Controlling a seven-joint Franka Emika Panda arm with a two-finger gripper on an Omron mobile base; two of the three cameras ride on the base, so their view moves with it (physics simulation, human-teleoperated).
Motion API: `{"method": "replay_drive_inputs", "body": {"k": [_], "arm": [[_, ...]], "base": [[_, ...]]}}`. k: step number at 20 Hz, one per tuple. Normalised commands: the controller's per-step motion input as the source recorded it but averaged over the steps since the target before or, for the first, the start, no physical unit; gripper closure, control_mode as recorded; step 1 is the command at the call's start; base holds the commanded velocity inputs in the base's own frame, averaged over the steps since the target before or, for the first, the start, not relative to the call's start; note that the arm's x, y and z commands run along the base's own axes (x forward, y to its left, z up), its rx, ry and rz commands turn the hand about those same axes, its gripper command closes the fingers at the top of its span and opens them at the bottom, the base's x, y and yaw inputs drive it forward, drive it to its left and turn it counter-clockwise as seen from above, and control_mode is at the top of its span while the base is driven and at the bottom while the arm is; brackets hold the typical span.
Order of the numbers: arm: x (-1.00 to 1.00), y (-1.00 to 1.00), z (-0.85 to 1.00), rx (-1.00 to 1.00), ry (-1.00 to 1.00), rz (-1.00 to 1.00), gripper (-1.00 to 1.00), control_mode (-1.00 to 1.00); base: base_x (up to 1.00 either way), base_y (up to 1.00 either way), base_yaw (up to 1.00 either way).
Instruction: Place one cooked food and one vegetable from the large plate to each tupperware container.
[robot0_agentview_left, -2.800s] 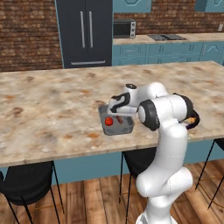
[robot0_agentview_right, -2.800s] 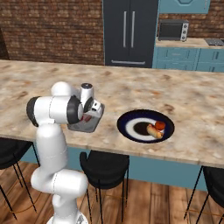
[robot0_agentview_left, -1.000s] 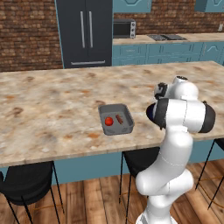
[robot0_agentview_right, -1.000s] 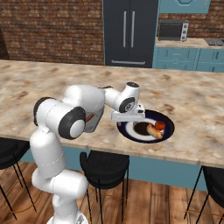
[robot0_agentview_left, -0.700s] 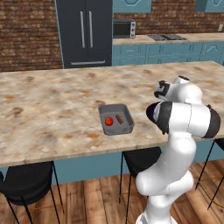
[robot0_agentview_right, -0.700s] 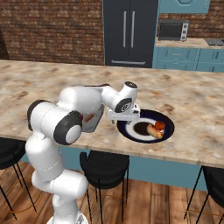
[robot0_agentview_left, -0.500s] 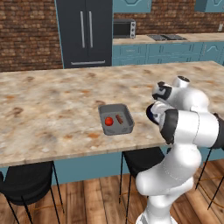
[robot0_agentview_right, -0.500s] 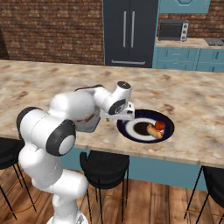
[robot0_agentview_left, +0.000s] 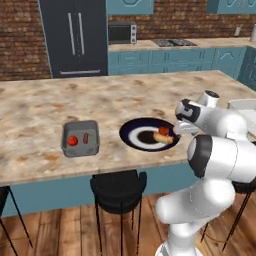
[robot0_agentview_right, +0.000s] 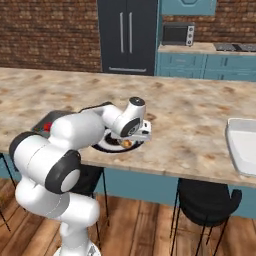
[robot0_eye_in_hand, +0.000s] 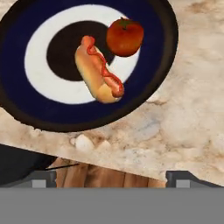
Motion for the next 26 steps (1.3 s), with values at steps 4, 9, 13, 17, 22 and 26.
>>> {"method": "replay_drive_inputs", "body": {"k": [4,9,13,17,22,26], "arm": [[0.0,0.0,0.0,0.0,0.0,0.0,-1.0,1.0],[0.0,0.0,0.0,0.0,0.0,0.0,-1.0,1.0],[0.0,0.0,0.0,0.0,0.0,0.0,-1.0,1.0],[0.0,0.0,0.0,0.0,0.0,0.0,-1.0,1.0],[0.0,0.0,0.0,0.0,0.0,0.0,-1.0,1.0],[0.0,0.0,0.0,0.0,0.0,0.0,-1.0,1.0]], "base": [[-0.07,-0.95,0.0],[0.22,-0.38,0.0],[0.3,-0.31,0.0],[0.19,-0.66,0.0],[0.37,-0.42,0.0],[0.44,-0.56,0.0]]}}
